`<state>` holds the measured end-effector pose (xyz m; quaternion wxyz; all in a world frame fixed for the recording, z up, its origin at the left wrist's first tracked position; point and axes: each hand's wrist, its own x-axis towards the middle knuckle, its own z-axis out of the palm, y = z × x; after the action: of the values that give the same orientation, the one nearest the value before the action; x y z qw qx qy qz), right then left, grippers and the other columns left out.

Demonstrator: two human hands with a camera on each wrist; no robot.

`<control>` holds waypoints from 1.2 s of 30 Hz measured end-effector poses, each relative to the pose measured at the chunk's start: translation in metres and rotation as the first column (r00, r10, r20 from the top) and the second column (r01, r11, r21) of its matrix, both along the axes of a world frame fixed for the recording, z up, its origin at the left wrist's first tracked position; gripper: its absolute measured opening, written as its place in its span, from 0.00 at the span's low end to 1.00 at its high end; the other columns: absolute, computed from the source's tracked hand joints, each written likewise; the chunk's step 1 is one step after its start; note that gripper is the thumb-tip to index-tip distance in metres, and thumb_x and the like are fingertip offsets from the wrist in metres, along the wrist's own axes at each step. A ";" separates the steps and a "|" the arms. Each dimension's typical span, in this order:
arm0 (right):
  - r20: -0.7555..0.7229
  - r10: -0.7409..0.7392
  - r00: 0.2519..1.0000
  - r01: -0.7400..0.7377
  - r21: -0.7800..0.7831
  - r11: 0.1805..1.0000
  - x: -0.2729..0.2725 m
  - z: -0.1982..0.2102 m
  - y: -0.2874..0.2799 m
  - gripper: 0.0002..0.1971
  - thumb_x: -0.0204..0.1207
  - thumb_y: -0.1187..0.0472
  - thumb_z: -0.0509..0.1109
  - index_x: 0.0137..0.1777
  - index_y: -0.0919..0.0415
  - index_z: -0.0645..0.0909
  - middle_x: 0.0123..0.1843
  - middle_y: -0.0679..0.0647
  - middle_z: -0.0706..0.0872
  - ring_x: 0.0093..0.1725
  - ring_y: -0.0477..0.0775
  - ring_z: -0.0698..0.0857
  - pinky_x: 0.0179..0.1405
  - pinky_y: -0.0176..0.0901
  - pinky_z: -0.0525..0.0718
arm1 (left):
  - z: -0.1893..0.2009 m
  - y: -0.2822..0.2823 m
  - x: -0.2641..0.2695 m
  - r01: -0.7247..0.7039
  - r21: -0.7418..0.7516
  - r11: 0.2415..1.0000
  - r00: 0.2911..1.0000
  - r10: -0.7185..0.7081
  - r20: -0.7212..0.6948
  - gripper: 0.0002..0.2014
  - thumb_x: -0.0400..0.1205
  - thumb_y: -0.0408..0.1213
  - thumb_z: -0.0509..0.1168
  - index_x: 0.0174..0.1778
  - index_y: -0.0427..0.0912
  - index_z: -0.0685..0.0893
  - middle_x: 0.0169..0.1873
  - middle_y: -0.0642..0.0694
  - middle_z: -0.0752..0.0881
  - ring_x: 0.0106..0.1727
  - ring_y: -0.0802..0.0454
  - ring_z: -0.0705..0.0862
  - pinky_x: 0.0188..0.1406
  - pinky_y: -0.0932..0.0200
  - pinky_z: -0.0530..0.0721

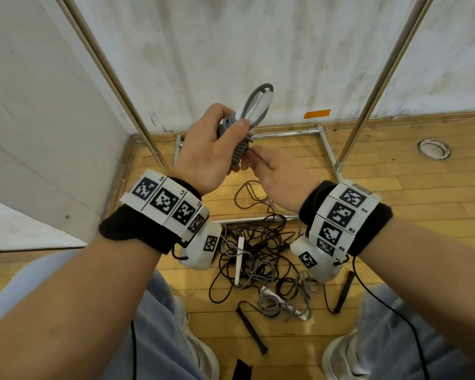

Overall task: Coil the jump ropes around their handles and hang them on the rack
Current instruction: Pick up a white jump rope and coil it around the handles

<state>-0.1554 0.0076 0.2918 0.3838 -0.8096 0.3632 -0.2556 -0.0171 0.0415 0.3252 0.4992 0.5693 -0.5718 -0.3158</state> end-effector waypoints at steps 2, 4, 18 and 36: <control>-0.008 -0.010 1.000 0.010 0.024 1.000 0.000 0.000 -0.001 0.12 0.86 0.59 0.54 0.47 0.57 0.79 0.31 0.41 0.74 0.28 0.32 0.74 0.28 0.25 0.68 | -0.001 -0.003 0.000 -0.018 -0.015 1.000 1.000 0.018 0.017 0.04 0.87 0.38 0.60 0.53 0.42 0.75 0.32 0.52 0.83 0.25 0.53 0.82 0.19 0.60 0.77; -0.005 -0.023 1.000 0.024 0.058 0.998 0.000 0.001 -0.002 0.14 0.86 0.56 0.54 0.49 0.59 0.80 0.30 0.42 0.72 0.27 0.39 0.72 0.26 0.29 0.67 | -0.003 -0.007 0.003 -0.048 -0.041 0.998 0.996 0.051 0.069 0.05 0.86 0.40 0.60 0.54 0.44 0.76 0.33 0.52 0.83 0.29 0.53 0.83 0.22 0.58 0.80; -0.299 0.000 0.954 -0.063 -0.199 0.978 -0.016 0.015 -0.019 0.14 0.83 0.53 0.60 0.34 0.48 0.71 0.29 0.43 0.73 0.28 0.42 0.71 0.26 0.37 0.63 | -0.030 -0.018 0.027 -0.143 0.245 0.959 0.634 -0.101 0.767 0.15 0.84 0.55 0.59 0.57 0.49 0.72 0.36 0.52 0.78 0.34 0.53 0.78 0.30 0.54 0.72; -0.152 -0.136 0.979 0.112 -0.160 0.981 -0.023 0.008 -0.032 0.20 0.78 0.46 0.65 0.24 0.48 0.73 0.20 0.43 0.70 0.22 0.41 0.70 0.23 0.30 0.66 | -0.039 -0.005 -0.006 0.131 0.133 0.982 0.661 -0.187 0.727 0.16 0.78 0.62 0.63 0.39 0.53 0.79 0.27 0.55 0.80 0.30 0.59 0.78 0.28 0.61 0.73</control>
<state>-0.1787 -0.0248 0.3001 0.2738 -0.8301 0.4227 -0.2393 -0.0235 0.0369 0.2857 0.1771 0.6129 -0.7604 -0.1217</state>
